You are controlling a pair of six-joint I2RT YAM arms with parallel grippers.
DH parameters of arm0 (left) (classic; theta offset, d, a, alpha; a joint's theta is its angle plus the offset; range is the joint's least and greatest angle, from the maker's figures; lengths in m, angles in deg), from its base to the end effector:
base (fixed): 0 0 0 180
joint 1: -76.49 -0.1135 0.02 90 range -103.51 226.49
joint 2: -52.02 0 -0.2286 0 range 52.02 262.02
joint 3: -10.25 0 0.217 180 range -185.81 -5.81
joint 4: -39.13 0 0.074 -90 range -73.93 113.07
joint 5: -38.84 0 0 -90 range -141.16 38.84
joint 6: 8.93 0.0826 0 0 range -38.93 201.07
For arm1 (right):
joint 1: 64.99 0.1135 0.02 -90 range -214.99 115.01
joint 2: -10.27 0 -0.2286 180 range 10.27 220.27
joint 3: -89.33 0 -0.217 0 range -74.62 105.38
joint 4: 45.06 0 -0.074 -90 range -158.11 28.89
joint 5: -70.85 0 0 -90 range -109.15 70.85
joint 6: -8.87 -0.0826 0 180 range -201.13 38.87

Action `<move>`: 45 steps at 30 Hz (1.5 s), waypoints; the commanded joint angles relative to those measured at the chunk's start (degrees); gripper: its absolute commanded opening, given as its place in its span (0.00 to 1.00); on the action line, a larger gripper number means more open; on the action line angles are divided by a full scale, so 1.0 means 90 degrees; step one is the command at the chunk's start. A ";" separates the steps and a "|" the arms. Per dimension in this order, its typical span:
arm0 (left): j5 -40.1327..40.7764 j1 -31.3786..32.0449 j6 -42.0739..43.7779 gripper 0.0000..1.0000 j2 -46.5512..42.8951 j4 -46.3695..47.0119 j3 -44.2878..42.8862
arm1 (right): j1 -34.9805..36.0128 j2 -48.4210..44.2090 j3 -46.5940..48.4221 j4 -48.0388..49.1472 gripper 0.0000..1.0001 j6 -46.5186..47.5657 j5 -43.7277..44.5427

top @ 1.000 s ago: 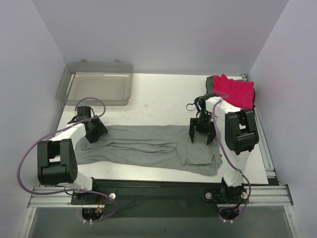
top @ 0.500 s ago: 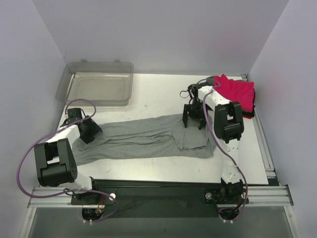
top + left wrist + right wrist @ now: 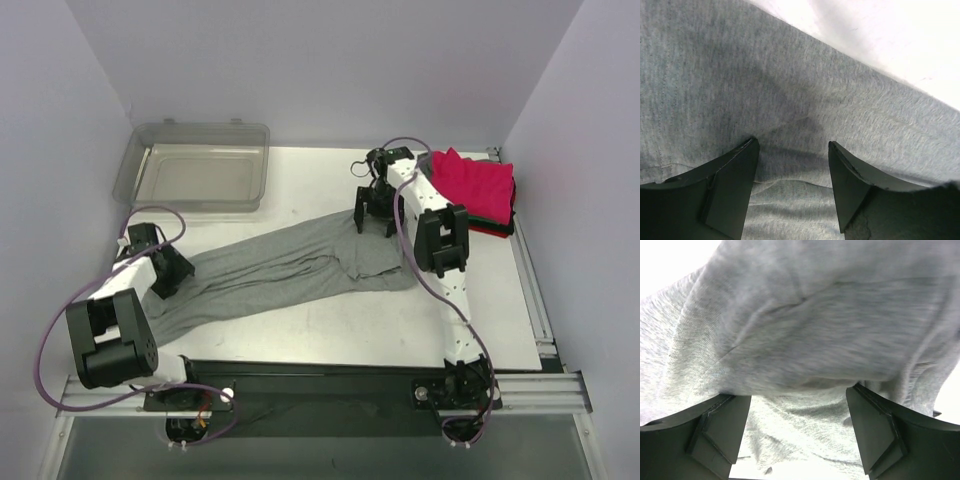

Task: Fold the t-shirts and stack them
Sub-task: Rotate the tshirt 75 degrees

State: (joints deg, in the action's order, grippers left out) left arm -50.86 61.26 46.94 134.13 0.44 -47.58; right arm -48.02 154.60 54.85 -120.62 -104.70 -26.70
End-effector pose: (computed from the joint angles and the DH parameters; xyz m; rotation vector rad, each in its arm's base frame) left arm 0.2484 0.0681 0.1112 -1.1179 2.4287 -0.0986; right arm 0.4413 0.1460 0.1012 0.1414 2.9110 0.3190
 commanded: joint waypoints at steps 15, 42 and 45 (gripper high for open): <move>0.0973 0.2110 0.0697 0.69 -0.0822 -0.1020 -0.1109 | -0.0040 -0.2237 -0.1003 0.0723 0.80 0.0236 -0.0420; -0.0453 0.2834 0.0355 0.70 0.0555 -0.0043 -0.0611 | 0.0145 -0.1859 -0.3831 0.1202 0.79 -0.0574 -0.0071; -0.0433 0.2834 0.0316 0.70 0.0506 -0.0161 -0.0670 | 0.0136 -0.1624 -0.3275 0.1036 0.79 -0.0633 0.0194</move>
State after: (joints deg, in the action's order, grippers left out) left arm -53.81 86.64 50.18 138.94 0.62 -52.13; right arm -46.60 136.29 21.41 -109.95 -109.73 -30.83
